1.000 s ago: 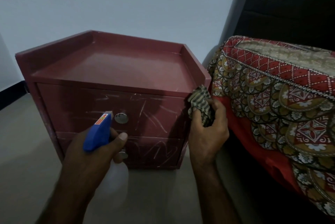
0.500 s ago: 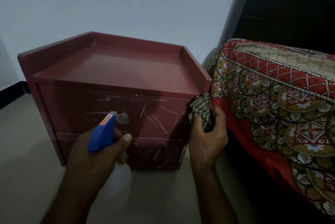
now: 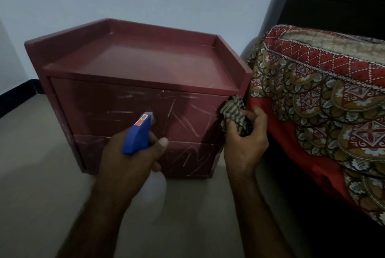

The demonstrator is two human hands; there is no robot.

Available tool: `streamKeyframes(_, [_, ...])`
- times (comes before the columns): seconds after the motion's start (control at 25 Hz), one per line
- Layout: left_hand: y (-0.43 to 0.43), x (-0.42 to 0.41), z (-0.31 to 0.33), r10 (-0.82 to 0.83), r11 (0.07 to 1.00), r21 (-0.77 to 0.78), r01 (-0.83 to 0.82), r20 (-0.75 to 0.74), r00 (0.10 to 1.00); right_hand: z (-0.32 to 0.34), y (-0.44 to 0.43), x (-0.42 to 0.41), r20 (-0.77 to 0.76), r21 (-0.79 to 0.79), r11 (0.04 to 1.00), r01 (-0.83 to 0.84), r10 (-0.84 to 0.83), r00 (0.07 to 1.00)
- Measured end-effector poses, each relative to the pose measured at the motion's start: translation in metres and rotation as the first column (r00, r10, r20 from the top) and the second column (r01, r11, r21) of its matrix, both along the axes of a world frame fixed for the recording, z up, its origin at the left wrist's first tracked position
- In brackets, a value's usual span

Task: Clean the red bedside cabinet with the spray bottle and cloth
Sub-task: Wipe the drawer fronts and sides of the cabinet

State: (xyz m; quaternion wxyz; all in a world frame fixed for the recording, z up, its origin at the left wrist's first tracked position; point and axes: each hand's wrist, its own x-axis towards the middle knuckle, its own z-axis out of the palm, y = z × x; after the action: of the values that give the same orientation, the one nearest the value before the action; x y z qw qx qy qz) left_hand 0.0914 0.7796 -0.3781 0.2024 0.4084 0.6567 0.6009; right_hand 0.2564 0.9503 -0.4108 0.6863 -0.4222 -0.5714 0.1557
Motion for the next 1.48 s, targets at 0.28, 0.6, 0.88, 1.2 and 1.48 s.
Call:
streamKeyframes(0.28, [0.0,0.002,0.001,0.023,1.0,-0.011,-0.023,0.003,1.0,-0.024,-0.008,0.001,-0.017,-0.094,0.996,-0.01,0.008,1.0])
streamKeyframes(0.6, [0.001,0.003,-0.002,-0.015,0.999,-0.032,0.015,-0.013,1.0,-0.02,0.001,-0.002,-0.01,-0.056,0.998,0.018,-0.018,1.0])
streamKeyframes(0.88, [0.001,-0.003,0.005,0.0,1.0,-0.015,0.0,0.006,1.0,-0.045,-0.002,0.001,-0.036,-0.139,0.99,-0.001,-0.004,0.999])
streamKeyframes(1.2, [-0.001,-0.002,0.005,-0.02,0.999,-0.029,0.021,0.038,0.999,-0.08,-0.012,-0.001,-0.021,-0.229,0.973,-0.016,0.012,1.0])
streamKeyframes(1.48, [-0.002,-0.003,-0.003,-0.013,0.999,-0.043,0.015,0.039,0.999,-0.081,-0.009,0.0,-0.063,-0.224,0.974,-0.026,0.012,0.998])
